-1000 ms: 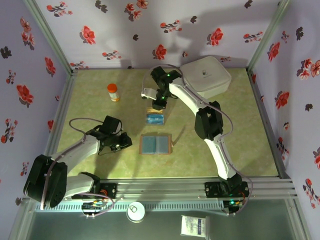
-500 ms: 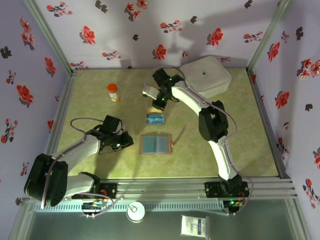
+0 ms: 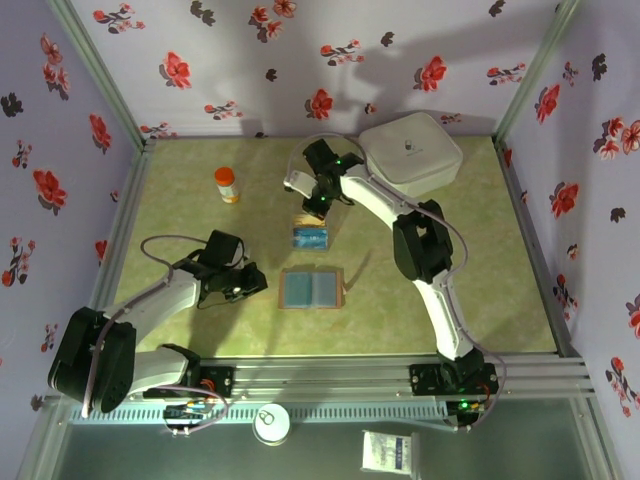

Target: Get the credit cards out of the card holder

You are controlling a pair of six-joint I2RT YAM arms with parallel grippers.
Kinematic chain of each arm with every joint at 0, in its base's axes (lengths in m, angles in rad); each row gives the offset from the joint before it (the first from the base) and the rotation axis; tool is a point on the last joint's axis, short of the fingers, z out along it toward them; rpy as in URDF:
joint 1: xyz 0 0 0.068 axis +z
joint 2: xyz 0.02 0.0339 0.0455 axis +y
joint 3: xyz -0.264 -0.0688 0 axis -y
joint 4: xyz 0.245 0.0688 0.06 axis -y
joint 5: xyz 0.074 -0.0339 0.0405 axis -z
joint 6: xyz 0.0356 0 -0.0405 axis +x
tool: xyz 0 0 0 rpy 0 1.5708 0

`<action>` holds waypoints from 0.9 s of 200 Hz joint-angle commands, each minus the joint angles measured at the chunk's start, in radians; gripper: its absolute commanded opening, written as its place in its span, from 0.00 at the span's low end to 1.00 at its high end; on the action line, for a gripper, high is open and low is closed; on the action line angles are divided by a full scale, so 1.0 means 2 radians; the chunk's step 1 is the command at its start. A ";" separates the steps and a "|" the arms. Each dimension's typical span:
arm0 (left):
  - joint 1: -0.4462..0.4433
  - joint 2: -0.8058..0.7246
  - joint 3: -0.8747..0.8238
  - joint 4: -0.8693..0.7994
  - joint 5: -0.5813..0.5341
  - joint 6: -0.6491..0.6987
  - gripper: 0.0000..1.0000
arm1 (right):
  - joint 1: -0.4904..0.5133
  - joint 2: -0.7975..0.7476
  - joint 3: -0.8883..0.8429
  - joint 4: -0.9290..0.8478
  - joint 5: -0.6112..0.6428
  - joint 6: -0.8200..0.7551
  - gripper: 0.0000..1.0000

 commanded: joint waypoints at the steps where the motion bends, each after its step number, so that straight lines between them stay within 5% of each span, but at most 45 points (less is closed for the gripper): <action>1: 0.004 0.007 -0.007 0.004 0.007 0.009 0.12 | -0.002 0.015 0.008 -0.015 -0.010 0.000 0.00; 115: 0.003 0.002 -0.004 0.014 0.020 0.000 0.11 | -0.002 -0.071 -0.052 0.051 0.027 0.060 0.05; 180: -0.012 0.013 0.002 0.039 0.025 -0.015 0.10 | 0.000 -0.201 -0.221 0.149 0.033 0.236 0.11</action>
